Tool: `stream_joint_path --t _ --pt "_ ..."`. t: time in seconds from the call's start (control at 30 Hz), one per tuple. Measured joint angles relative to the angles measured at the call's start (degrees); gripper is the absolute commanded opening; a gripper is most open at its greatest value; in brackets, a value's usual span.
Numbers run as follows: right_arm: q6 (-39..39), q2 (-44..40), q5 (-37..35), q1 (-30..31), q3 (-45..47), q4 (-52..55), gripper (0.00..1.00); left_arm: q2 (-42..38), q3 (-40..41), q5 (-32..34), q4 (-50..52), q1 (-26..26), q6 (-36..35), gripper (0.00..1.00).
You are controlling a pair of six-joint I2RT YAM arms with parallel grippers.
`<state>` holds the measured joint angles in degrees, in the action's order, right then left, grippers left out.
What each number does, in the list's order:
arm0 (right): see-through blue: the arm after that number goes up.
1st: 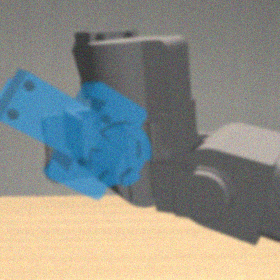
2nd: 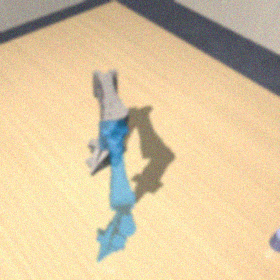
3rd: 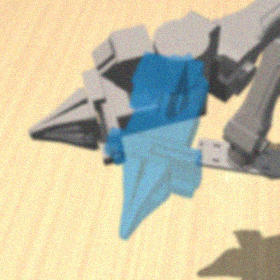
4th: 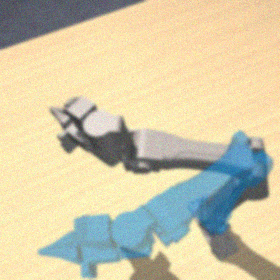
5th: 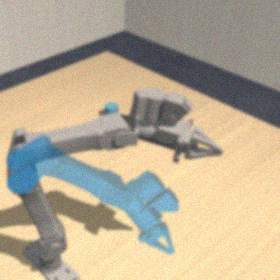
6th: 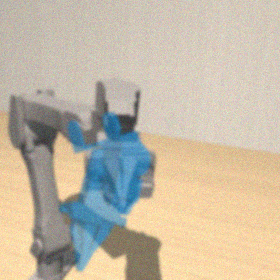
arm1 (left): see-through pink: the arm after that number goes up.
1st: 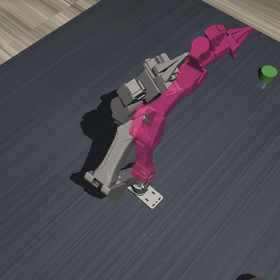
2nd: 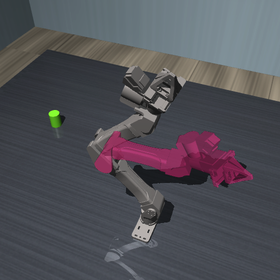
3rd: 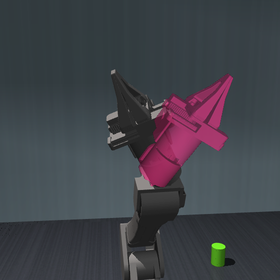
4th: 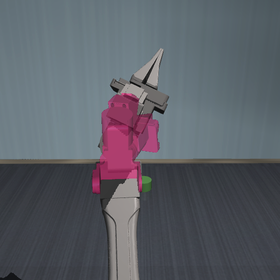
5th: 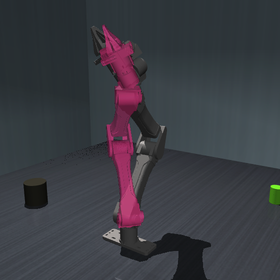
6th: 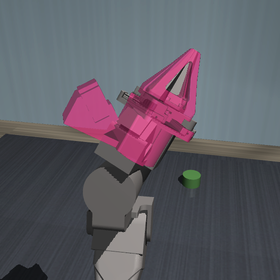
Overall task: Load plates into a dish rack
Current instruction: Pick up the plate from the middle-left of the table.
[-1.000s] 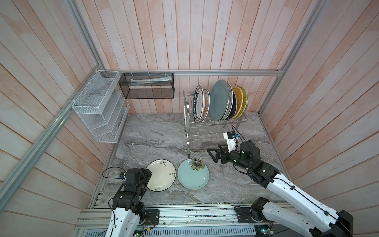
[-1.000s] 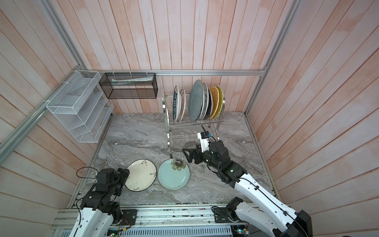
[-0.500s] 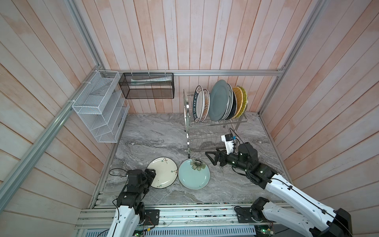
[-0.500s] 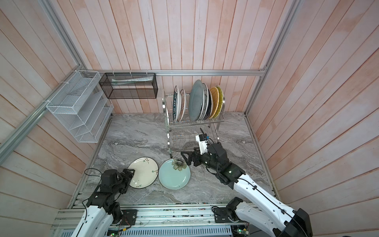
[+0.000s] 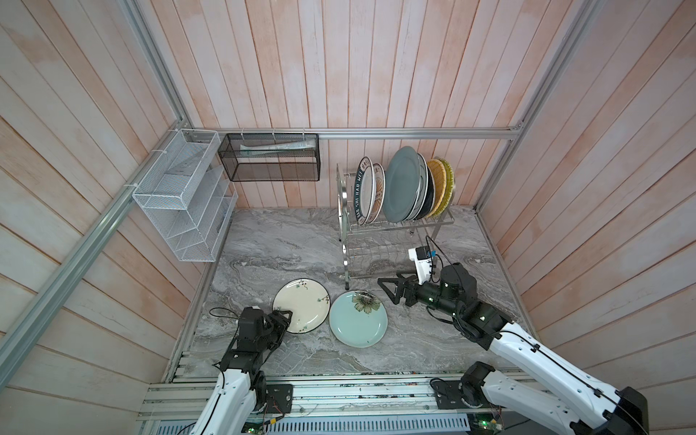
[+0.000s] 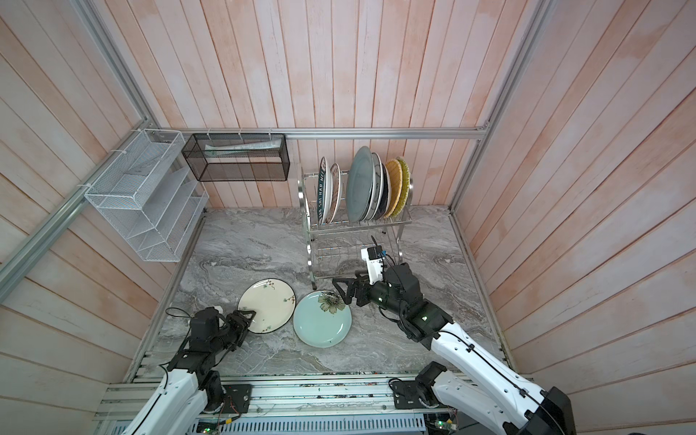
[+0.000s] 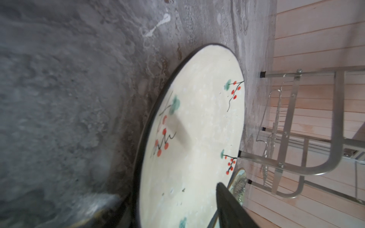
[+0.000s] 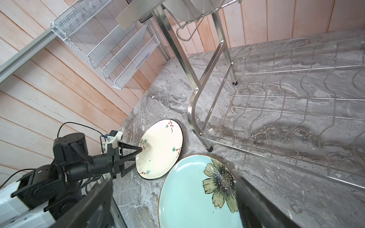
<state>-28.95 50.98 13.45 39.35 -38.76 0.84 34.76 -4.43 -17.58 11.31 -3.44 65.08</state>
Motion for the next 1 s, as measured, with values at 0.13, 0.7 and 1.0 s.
stream_joint_path --t 0.13,0.7,1.0 --pt "-0.2 0.0 0.2 0.0 0.5 0.0 0.96 0.2 0.9 -0.1 -1.6 0.0 1.1 0.47" --pt "-1.8 -0.7 2.1 0.0 3.2 -2.2 0.98 0.9 2.8 2.1 -8.1 -0.4 8.5 0.00" --pt "-3.0 0.4 3.2 0.0 4.7 -3.9 0.98 -9.0 1.7 4.1 -2.9 -0.4 8.2 0.00"
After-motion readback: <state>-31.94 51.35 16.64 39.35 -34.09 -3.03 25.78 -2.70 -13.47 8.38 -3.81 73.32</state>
